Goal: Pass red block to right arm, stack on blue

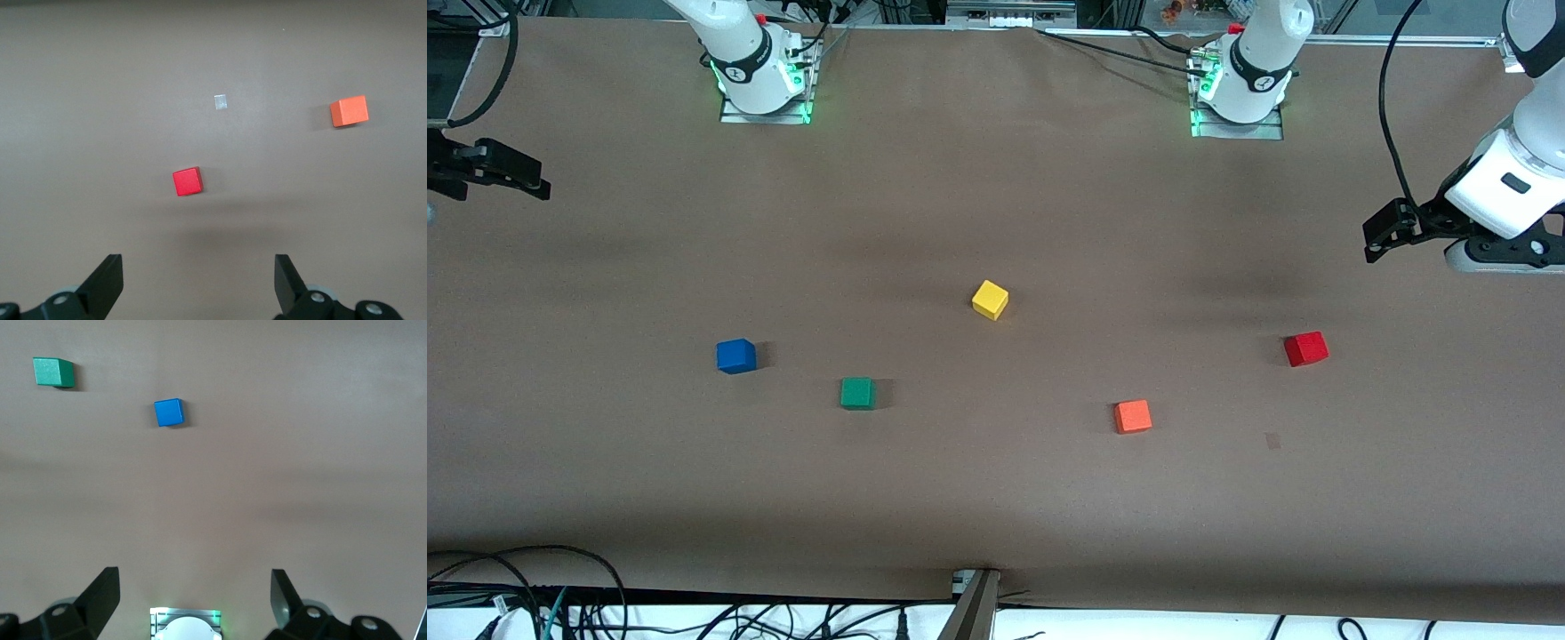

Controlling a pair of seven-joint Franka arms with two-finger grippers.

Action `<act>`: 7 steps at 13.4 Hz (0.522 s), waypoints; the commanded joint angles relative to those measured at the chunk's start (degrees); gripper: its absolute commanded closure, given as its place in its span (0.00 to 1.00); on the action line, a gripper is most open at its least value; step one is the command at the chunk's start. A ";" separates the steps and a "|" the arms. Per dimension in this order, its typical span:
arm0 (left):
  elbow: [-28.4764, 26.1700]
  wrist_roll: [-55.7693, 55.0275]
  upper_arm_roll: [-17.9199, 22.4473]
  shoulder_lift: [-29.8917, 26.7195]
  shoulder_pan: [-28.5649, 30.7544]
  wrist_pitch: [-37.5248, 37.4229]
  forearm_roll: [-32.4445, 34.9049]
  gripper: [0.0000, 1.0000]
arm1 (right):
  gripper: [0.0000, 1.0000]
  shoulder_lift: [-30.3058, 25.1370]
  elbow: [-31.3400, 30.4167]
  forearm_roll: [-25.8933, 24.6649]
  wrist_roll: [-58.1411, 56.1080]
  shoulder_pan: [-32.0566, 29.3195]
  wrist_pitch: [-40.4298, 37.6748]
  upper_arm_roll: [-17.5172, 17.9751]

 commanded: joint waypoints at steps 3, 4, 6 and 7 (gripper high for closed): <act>0.75 -0.72 0.04 0.58 -0.42 -4.20 1.27 0.00 | 0.00 0.40 1.13 -0.79 -0.27 -0.13 0.01 0.06; 0.83 -0.81 0.04 1.62 -0.34 -5.18 1.18 0.00 | 0.00 0.48 1.13 -0.79 -0.27 -0.13 0.72 0.06; 0.83 -0.90 0.04 2.42 -0.07 -5.63 1.18 0.00 | 0.00 0.40 1.13 -0.70 -0.27 -0.13 0.90 0.06; 0.83 -0.81 0.13 3.29 -0.07 -5.80 1.27 0.00 | 0.00 0.40 1.13 -0.70 -0.27 -0.13 0.90 0.06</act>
